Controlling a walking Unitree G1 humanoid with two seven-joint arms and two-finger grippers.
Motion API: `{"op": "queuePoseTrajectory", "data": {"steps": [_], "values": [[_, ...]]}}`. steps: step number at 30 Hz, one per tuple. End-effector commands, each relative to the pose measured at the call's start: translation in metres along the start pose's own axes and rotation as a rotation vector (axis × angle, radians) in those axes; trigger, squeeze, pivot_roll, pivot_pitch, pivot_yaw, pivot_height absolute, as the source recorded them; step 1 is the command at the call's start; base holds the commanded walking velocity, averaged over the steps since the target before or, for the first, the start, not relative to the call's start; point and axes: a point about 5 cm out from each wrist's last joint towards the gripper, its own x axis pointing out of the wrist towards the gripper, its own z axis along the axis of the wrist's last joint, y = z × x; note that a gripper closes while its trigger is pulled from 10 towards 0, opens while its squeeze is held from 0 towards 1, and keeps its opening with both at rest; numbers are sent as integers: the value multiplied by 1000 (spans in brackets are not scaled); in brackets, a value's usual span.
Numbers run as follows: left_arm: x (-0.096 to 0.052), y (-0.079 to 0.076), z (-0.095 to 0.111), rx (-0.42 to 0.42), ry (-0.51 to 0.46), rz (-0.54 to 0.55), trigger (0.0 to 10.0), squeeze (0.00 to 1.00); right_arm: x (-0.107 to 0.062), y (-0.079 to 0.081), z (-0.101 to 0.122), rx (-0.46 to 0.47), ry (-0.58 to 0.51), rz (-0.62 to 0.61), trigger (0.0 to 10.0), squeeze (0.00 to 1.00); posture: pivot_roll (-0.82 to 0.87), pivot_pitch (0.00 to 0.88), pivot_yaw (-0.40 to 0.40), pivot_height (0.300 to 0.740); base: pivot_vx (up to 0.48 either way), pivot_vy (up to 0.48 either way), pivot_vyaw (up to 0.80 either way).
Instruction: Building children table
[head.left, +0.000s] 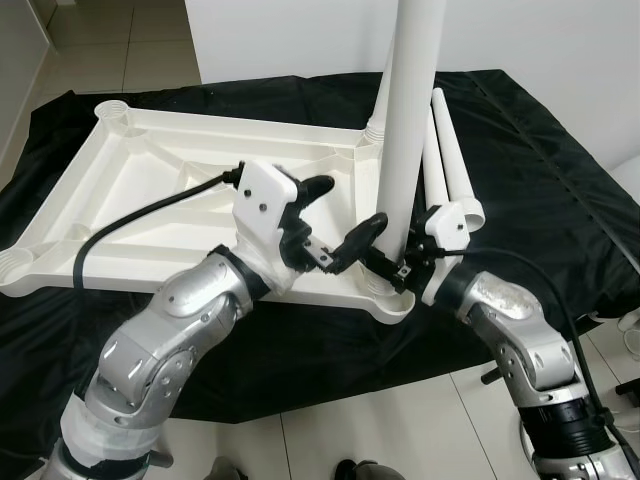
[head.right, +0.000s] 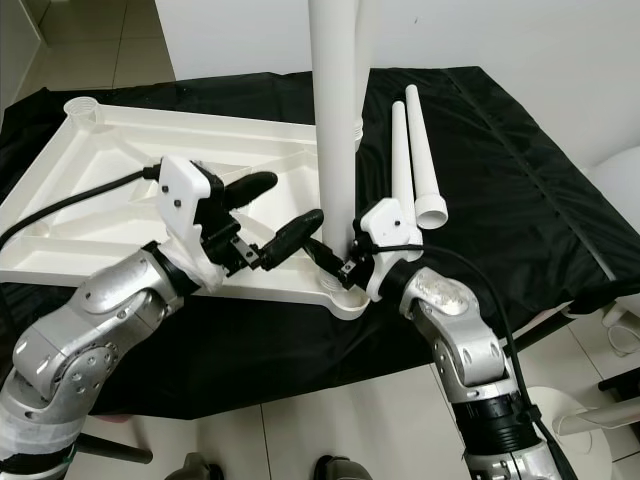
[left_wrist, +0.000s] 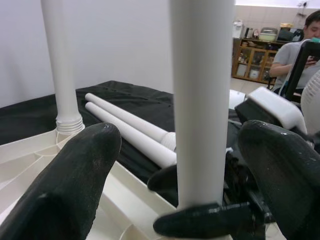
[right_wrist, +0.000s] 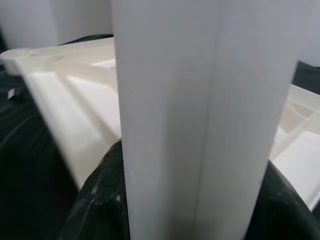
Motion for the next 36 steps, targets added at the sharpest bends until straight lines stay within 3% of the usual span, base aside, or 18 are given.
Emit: {"op": "queuePoseTrajectory", "data": {"steps": [1, 16, 17, 18, 26, 36], "values": [[0, -4, 1, -10, 2, -88, 10000, 0, 2, 3, 3, -8, 5, 34, 10000, 0, 2, 74, -40, 740, 0, 0, 0], [14, 10, 17, -28, -55, -104, 10000, 0, 11, 10, 5, -91, 74, 212, 10000, 0, -5, 34, -36, 740, 0, 0, 0], [15, 12, 19, -48, -75, -100, 2118, 0, 11, 9, 6, -95, 75, 217, 10000, 0, -6, 31, -35, 740, 0, 0, 0], [15, 12, 23, -63, -98, -117, 0, 0, 11, 8, 7, -98, 76, 218, 10000, 0, -8, 23, -33, 740, 0, 0, 0], [14, 7, 24, -92, -92, -167, 0, 0, 10, 5, 6, -110, 89, 216, 10000, 0, -10, 12, -27, 740, 0, 0, 0], [16, 6, 27, -96, -98, -171, 0, 0, 11, 4, 2, -45, 104, 196, 10000, 0, -7, 0, -24, 740, 0, 0, 0]]}}
